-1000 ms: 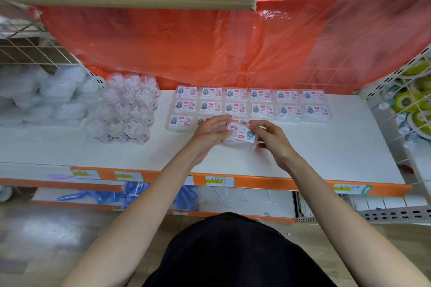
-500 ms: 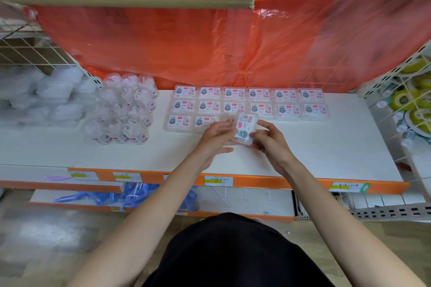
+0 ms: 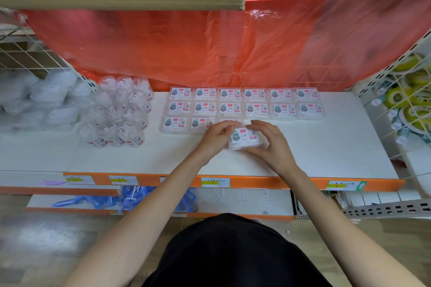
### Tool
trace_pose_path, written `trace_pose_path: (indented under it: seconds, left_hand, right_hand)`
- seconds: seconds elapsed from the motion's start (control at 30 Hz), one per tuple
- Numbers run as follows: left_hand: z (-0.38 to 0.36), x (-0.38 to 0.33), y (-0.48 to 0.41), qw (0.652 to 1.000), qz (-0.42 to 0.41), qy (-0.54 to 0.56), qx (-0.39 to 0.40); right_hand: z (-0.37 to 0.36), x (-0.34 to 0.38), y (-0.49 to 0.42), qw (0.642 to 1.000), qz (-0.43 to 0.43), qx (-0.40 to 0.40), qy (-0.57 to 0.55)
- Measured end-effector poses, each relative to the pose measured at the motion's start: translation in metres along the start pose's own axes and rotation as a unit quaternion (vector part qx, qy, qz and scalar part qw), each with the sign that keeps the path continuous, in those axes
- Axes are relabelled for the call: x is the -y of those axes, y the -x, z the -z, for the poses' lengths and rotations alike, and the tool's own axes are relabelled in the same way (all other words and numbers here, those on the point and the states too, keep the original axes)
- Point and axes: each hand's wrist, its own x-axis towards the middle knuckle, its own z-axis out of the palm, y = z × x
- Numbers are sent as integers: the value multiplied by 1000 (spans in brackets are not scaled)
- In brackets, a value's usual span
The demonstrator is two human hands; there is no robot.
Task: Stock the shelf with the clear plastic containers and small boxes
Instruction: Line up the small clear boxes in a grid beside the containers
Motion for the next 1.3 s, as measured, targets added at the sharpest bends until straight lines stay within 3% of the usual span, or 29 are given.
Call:
trace_pose_path:
  seconds: [0.1,0.2,0.27,0.33,0.53,0.8,0.9,1.3]
  left_hand:
    - [-2,10,2,986,-81,-128,-69]
    - [3,32,7,905,-159,-367,-148]
    - [5,48,9,871,-171,-437,-145]
    - [5,60,12,858,-152,-475,-119]
    - [2,80,14,860,-121,-487,-96]
    - [-1,84,12,856,-127,-490,-111]
    - [-2,85,11,856,-126,-489,-110]
    - [-3,86,11,840,-125,-513,-123]
  right_hand:
    - [1,-10,2,998,-19,-47,23]
    - [6,-22,4,992,-67,-100,33]
    - [9,-30,6,987,-107,-108,51]
    - [9,-37,7,985,-132,-88,68]
    - [2,-48,3,986,-128,-12,109]
    - [-6,-46,24,979,-48,-55,192]
    - [-9,-47,30,974,-23,-34,223]
    - [-15,-46,25,955,-36,55,289]
